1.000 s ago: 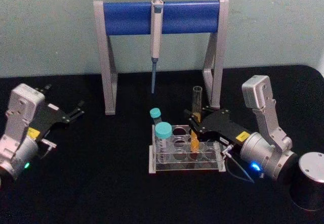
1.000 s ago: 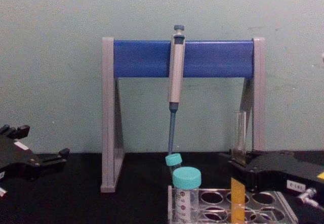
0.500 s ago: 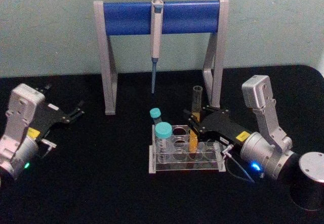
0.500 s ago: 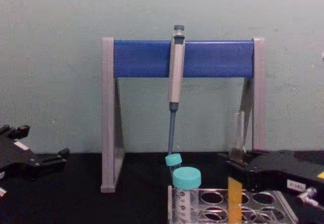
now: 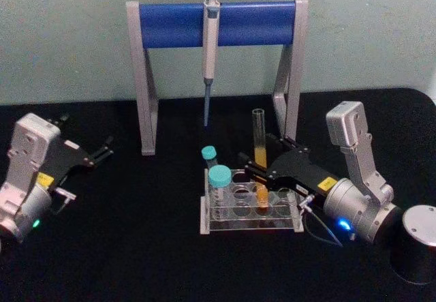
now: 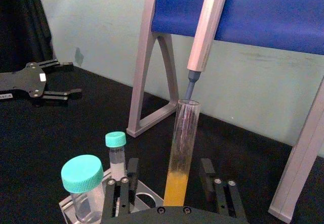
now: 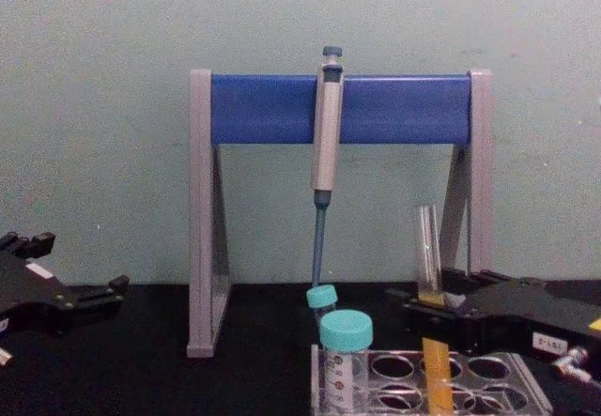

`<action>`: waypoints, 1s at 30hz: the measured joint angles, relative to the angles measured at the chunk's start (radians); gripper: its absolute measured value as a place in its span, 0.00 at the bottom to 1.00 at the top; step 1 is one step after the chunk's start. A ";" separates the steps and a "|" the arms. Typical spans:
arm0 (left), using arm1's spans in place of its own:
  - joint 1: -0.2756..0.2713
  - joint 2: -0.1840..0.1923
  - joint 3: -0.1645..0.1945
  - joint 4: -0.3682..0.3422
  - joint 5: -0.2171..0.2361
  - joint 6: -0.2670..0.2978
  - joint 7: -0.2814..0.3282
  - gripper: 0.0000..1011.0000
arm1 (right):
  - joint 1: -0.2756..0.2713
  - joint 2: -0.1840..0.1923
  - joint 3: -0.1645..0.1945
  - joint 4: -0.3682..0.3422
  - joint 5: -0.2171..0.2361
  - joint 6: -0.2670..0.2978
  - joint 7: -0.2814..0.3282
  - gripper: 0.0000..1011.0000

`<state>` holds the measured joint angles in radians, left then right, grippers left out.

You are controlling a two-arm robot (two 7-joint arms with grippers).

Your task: Pick up the test tube from the test tube rack, shake it, then place it back into the test tube rack.

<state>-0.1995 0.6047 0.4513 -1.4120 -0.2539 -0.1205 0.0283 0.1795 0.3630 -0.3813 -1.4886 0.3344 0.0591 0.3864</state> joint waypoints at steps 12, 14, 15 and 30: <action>0.000 0.000 0.000 0.000 0.000 0.000 0.000 0.99 | 0.000 0.000 0.000 0.000 0.001 0.000 0.000 0.99; 0.000 0.000 0.000 0.000 0.000 0.000 0.000 0.99 | 0.000 0.000 0.000 0.000 0.001 0.000 0.000 0.99; 0.000 0.000 0.000 0.000 0.000 0.000 0.000 0.99 | 0.000 0.000 0.000 0.000 0.001 0.000 0.000 0.99; 0.000 0.000 0.000 0.000 0.000 0.000 0.000 0.99 | -0.149 0.066 0.106 -0.140 0.044 -0.072 -0.035 0.99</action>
<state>-0.1995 0.6047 0.4514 -1.4120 -0.2539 -0.1205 0.0282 0.0303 0.4294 -0.2748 -1.6289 0.3787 -0.0128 0.3518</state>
